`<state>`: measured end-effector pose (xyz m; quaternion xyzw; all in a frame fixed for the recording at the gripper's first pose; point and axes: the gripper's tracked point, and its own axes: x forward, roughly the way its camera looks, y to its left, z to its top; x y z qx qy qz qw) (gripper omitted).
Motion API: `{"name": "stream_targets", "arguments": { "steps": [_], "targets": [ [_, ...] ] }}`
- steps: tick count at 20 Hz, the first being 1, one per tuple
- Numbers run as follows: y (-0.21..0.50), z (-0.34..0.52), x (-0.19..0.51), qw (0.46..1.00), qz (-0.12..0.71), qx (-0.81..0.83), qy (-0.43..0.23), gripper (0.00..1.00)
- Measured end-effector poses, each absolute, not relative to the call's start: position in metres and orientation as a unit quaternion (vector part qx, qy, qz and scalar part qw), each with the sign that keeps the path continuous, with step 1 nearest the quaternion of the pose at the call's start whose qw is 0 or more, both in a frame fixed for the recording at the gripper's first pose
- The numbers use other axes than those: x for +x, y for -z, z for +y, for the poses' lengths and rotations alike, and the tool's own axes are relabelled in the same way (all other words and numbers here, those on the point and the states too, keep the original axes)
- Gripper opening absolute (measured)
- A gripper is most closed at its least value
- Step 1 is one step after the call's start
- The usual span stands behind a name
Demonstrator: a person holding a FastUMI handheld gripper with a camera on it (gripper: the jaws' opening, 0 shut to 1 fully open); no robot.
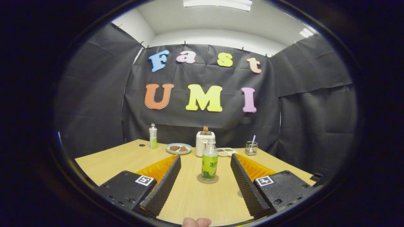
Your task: Take the bottle from table, then pour the juice into the cup, finally place the bottle on the coaster
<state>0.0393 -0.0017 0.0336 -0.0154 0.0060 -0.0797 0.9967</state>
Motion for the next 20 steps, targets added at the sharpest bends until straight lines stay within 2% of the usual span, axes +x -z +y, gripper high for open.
{"name": "stream_targets", "arguments": {
  "steps": [6,20],
  "targets": [
    [-0.038,0.017,0.03,0.998,0.002,-0.017,0.067,1.0],
    [-0.05,-0.01,0.004,0.995,-0.005,0.004,0.101,1.0]
  ]
}}
